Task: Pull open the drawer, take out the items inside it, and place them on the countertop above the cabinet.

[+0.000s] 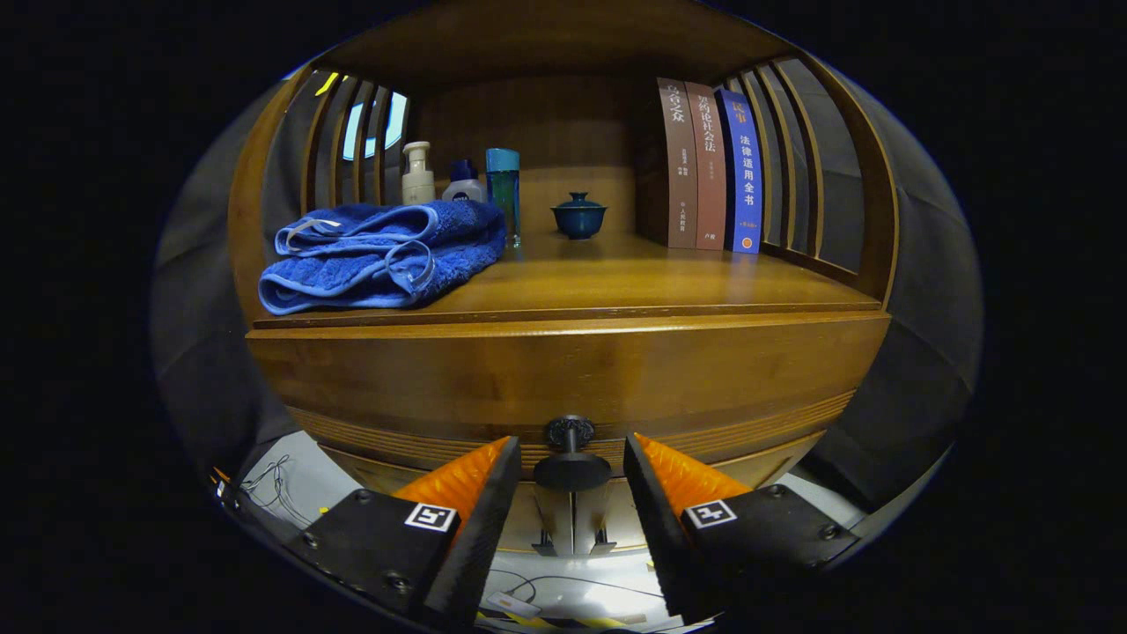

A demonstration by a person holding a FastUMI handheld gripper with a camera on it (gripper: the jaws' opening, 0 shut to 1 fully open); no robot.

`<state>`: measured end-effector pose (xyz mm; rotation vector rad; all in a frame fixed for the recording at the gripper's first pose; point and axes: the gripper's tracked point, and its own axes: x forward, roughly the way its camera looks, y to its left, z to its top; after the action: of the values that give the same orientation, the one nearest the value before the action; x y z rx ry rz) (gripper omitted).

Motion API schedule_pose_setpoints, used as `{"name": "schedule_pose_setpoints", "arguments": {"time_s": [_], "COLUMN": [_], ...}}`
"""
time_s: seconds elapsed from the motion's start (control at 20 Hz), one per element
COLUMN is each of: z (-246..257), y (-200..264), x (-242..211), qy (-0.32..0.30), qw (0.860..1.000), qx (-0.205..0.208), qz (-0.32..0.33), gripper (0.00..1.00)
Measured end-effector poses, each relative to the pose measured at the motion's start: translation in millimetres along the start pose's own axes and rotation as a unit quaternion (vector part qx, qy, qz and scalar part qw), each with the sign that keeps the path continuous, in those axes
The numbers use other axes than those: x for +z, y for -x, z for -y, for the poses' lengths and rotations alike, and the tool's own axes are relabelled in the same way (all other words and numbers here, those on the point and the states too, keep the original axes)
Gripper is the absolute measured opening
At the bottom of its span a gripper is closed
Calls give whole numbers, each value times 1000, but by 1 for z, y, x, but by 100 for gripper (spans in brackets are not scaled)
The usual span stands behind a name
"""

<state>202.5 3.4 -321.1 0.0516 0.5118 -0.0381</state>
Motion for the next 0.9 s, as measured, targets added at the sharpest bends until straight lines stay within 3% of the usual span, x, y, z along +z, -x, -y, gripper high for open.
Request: {"name": "schedule_pose_setpoints", "arguments": {"time_s": [0.15, 0.35, 0.9], "z": [2, 1, -1], "y": [-1, -3, 7], "x": [-6, -7, -11], "qy": [5, 21, 12], "qw": [1000, 1000, 1000], "qx": [-6, -3, 1], "qz": [-9, -14, -25], "gripper": [57, 38, 38]}}
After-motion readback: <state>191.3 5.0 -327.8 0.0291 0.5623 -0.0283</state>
